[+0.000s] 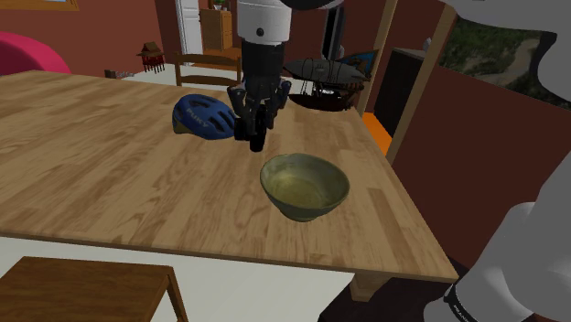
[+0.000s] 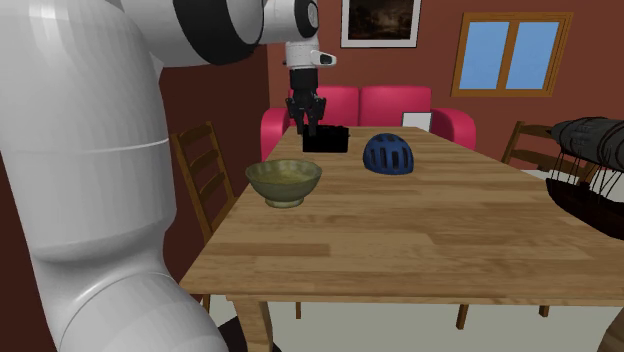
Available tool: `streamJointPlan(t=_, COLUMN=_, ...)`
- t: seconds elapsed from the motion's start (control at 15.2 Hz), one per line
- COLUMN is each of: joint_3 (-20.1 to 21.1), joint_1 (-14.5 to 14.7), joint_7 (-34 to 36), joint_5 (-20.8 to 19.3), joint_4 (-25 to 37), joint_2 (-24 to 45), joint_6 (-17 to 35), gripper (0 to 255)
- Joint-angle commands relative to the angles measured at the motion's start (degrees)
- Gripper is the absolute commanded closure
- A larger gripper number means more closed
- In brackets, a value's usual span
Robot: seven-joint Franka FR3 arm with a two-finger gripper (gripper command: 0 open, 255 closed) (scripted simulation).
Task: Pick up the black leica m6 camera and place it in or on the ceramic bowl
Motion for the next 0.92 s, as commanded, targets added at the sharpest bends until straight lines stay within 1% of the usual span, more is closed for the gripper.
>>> streamJointPlan(t=0.0, joint_3=0.12, joint_1=0.16, joint_7=0.15, joint_5=-0.21, joint_4=2.43, joint_2=0.51, joint_6=-1.96, gripper=255)
streamJointPlan(t=0.66, joint_3=0.60, joint_1=1.08, joint_7=0.69, joint_5=-1.63, joint_4=13.94, joint_2=3.82, joint_6=-10.47, gripper=255)
streamJointPlan(t=0.86, joint_3=0.38, joint_1=0.19, joint_7=0.23, joint_5=1.50, joint_4=5.91, joint_2=-3.85, joint_6=-9.46, gripper=255)
